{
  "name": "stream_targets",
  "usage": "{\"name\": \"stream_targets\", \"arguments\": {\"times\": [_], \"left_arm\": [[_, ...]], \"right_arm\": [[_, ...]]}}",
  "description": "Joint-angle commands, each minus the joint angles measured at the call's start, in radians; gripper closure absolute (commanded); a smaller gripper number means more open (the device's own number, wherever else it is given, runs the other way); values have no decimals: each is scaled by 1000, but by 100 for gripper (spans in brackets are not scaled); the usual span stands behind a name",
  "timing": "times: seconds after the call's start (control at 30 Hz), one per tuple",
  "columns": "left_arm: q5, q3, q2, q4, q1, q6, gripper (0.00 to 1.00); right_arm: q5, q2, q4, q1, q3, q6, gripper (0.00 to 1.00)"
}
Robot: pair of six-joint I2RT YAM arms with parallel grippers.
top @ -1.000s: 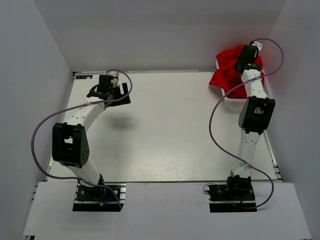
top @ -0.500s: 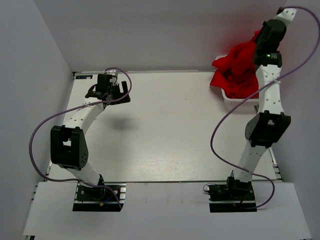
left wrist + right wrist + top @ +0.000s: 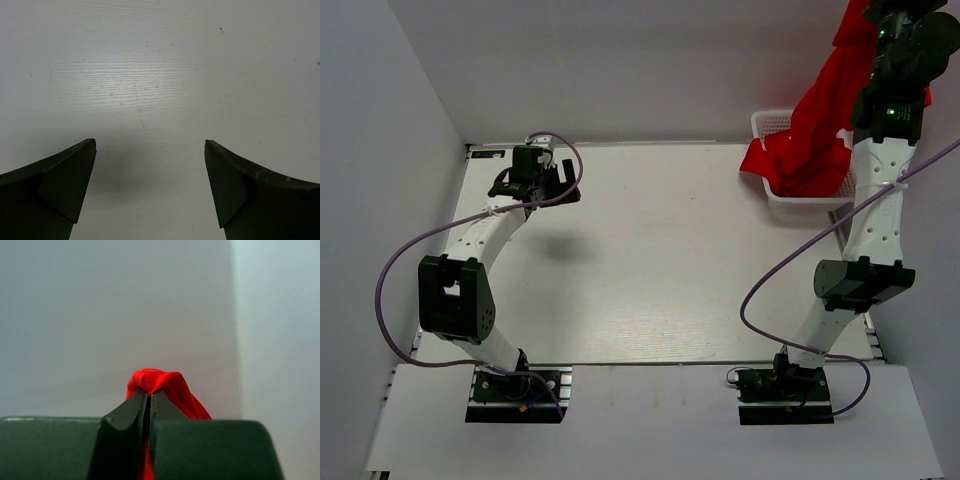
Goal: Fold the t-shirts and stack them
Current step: Move the tshirt to the center of the board
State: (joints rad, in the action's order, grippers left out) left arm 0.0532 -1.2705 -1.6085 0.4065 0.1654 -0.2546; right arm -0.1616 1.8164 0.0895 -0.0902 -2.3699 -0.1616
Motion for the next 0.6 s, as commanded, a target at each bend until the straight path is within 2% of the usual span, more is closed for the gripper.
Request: {"name": "stream_targets", "arguments": {"times": [0.0,0.17,0.37,0.57], "left_arm": [[-7,-24,71,-20,-6,15,0],[-16,-56,81,-1,-6,25,0],[-26,-90,90,29,-6,25,0],[-87,-110,120,90,-6,15,0]], "right_arm": [[198,-35,133,29,-57,-81,100],[264,-43,177,87,-80,-108,100],[336,-74,233,220,-89,-157,100],[445,-68,199,343,-55,-165,100]]}}
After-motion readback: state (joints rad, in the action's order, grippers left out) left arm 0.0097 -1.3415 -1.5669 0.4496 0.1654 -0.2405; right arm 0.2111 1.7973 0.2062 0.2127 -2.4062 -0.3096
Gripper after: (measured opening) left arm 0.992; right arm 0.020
